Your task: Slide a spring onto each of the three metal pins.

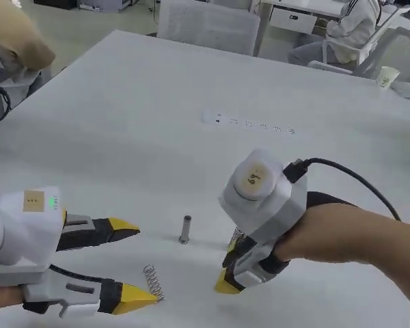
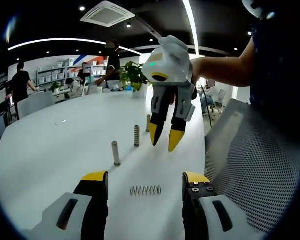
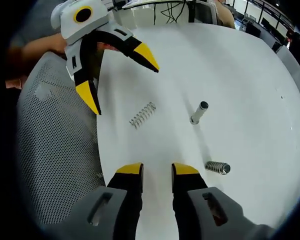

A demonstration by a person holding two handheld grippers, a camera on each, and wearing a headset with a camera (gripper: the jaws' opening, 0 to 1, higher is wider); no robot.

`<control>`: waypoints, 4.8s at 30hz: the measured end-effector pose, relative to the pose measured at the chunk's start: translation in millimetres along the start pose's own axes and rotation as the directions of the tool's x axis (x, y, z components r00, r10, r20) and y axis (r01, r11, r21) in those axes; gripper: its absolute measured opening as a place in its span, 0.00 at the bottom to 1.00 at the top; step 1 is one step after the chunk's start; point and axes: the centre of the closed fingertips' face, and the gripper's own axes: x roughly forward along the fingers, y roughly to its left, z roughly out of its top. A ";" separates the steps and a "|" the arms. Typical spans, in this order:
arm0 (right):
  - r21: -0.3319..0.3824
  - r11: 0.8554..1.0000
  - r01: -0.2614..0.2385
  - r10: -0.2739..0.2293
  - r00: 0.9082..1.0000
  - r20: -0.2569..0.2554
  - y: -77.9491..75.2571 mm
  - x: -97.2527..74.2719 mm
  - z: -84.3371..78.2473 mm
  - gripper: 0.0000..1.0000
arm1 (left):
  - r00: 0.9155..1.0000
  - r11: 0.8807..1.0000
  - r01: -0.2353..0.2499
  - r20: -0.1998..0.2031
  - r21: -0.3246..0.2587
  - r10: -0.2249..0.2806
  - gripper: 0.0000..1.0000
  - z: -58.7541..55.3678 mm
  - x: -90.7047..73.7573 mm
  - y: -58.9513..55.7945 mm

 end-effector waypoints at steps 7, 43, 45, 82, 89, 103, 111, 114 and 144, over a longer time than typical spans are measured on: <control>-0.030 0.999 -0.022 0.023 1.000 0.017 12.9 10.3 21.6 0.21 | 1.000 1.000 -0.005 0.001 -0.004 0.005 0.55 -1.7 -2.8 0.4; 0.028 0.999 0.025 -0.025 0.999 0.019 24.7 63.7 52.3 0.22 | 1.000 1.000 -0.025 -0.002 -0.010 0.025 0.53 -7.3 -13.1 2.6; 0.011 0.999 0.036 -0.036 0.999 0.023 23.0 62.5 52.4 0.21 | 1.000 1.000 -0.024 -0.001 -0.011 0.024 0.52 -7.3 -13.1 2.5; -0.187 0.982 -0.008 0.016 0.999 0.038 27.2 5.7 56.0 0.08 | 1.000 0.999 0.012 -0.015 0.038 -0.012 0.42 -4.2 -2.6 1.1; -0.229 0.973 -0.028 0.037 0.999 0.037 37.1 -6.4 60.0 0.08 | 0.999 0.998 0.037 -0.017 0.045 -0.036 0.32 -2.5 0.3 -5.1; -0.281 0.959 -0.046 0.054 0.998 0.020 42.0 -12.2 63.4 0.08 | 0.996 0.993 0.084 0.005 0.082 -0.085 0.09 6.4 4.0 -17.3; -0.290 0.956 -0.048 0.056 0.998 0.020 40.3 -14.2 61.4 0.08 | 0.996 0.991 0.090 0.017 0.101 -0.092 0.04 9.3 5.6 -17.2; -0.284 0.957 -0.051 0.062 0.998 0.028 40.2 -15.1 60.9 0.08 | 0.995 0.990 0.098 0.018 0.097 -0.100 0.03 10.2 5.7 -18.0; -0.259 0.965 -0.030 0.058 0.993 0.101 41.7 -28.3 70.1 0.08 | 0.993 0.991 0.109 0.048 0.075 -0.112 0.03 17.0 4.5 -19.0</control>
